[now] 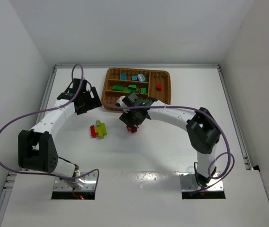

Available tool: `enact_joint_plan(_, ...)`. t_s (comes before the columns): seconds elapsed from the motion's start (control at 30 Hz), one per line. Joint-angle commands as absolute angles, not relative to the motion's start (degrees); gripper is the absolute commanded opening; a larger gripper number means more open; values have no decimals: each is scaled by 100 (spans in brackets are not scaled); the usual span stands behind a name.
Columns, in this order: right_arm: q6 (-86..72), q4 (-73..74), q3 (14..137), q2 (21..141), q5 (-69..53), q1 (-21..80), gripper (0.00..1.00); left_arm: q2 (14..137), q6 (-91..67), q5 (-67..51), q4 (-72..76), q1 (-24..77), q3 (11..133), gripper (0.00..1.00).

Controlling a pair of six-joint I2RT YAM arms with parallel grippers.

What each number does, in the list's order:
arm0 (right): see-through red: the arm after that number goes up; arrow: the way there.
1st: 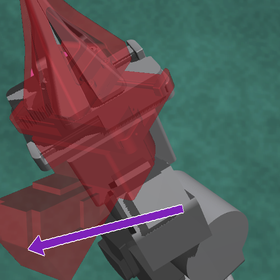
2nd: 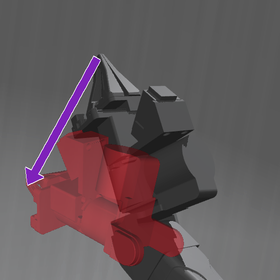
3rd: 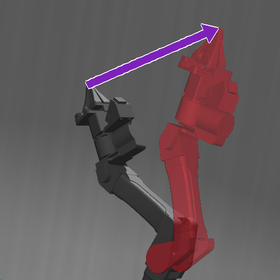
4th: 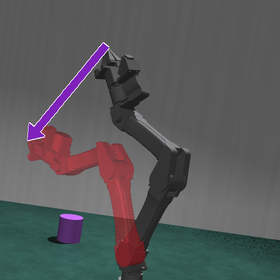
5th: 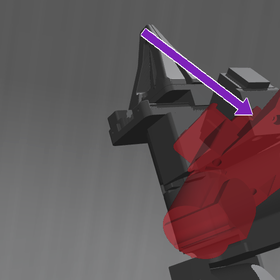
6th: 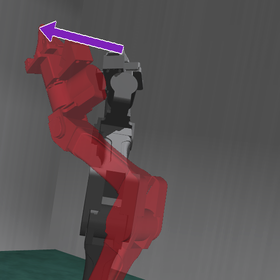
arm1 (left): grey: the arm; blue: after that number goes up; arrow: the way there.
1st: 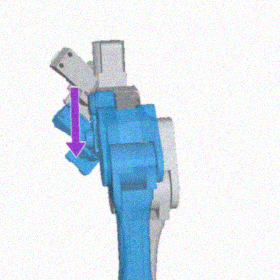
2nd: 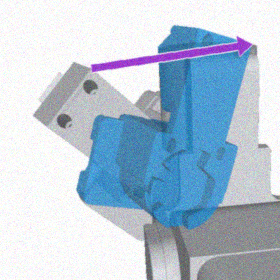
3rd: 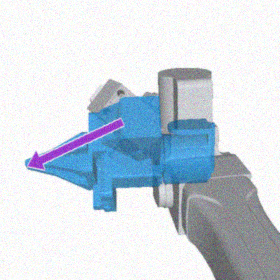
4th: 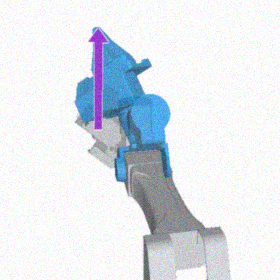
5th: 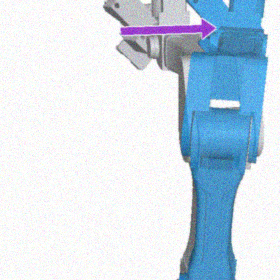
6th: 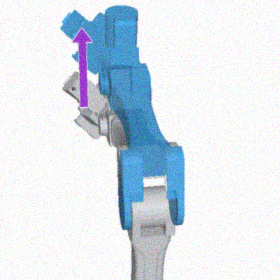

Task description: Sort the legos into containers by color

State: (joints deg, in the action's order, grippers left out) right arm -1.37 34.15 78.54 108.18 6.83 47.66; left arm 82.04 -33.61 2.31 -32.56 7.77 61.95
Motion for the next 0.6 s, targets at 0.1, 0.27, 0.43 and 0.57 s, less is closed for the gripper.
enact_joint_plan(0.1,185,3067,8692,11284,554,4676,76,7998,-3313,237,-3155,712,6196,88)
enact_joint_plan(0.27,124,3120,8833,11487,291,4623,68,8050,-3313,299,-3155,712,6311,88)
enact_joint_plan(0.43,70,2997,8894,11548,123,4570,54,8104,-3261,299,-3155,712,6311,88)
enact_joint_plan(0.57,-70,3120,8956,11602,123,4570,32,8104,-3261,299,-3155,712,6311,88)
